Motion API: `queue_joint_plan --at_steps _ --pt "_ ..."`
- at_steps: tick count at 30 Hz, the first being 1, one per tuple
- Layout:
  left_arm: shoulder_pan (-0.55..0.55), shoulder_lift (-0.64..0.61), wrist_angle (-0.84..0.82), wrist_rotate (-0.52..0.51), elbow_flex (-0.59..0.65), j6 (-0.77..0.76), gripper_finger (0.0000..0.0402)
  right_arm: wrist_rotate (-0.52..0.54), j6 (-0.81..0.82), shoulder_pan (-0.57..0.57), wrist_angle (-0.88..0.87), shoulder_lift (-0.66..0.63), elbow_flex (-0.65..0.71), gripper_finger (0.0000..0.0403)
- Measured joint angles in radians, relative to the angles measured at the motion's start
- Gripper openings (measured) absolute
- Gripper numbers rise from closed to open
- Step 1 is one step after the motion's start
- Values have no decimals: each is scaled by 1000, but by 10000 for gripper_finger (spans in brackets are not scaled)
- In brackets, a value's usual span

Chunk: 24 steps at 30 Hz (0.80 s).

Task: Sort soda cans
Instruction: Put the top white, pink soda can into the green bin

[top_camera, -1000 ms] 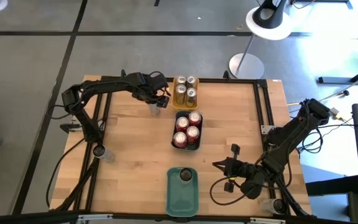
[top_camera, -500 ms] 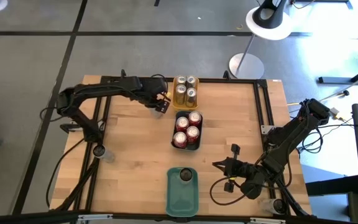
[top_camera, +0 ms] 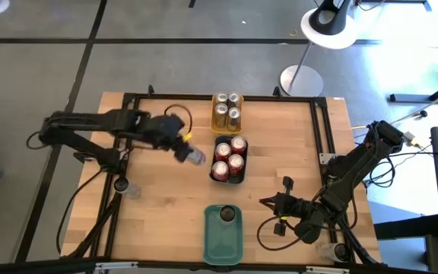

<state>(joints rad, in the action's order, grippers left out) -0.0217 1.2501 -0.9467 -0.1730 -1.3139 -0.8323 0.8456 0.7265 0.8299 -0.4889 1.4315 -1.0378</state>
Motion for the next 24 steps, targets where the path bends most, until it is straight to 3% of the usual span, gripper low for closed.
queue_joint_plan --at_steps 10,17,24 --pt "-342 -1 120 -127 0 -46 261 1 3 -8 2 0 0 17" --pt "-488 55 286 -182 0 -35 262 0 7 -8 17 0 0 17" --pt "-605 158 479 -171 0 -14 262 -8 28 -8 17 0 0 17"
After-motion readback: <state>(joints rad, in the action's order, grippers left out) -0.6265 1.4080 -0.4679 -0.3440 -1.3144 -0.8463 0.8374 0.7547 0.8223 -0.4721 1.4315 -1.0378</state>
